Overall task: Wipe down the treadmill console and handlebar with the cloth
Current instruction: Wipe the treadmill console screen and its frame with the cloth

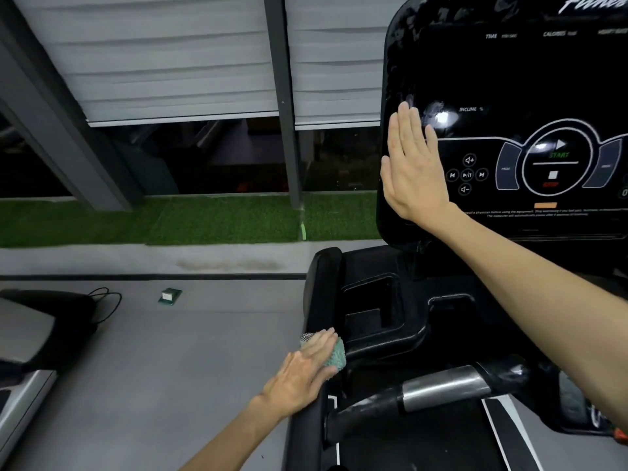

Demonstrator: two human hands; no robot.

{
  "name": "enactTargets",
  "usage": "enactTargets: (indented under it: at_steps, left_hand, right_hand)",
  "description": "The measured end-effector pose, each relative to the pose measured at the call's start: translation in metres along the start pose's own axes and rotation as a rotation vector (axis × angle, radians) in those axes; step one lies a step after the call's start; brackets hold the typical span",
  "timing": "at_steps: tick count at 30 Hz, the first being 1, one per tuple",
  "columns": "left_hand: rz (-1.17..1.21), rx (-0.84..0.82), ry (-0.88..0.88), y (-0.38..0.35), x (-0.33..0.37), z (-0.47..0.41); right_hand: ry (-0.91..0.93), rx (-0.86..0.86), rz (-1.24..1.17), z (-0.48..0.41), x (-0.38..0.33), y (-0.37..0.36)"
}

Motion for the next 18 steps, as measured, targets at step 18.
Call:
enactTargets:
  at_steps: [18]
  left_hand:
    - [0.043,-0.037,-0.191,-0.015,0.077,-0.077]
  right_hand:
    - [0.026,0.015,-0.008,0.0,0.006,0.0]
Point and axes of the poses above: each hand's wrist, its own z-axis away from the middle knuckle, its own y-axis out of the back of the hand, x = y × z, the point moved 3 cm from there along -z, towards the middle knuckle, and after that the axes turned 3 degrees about -z, right-handed, at the moved point
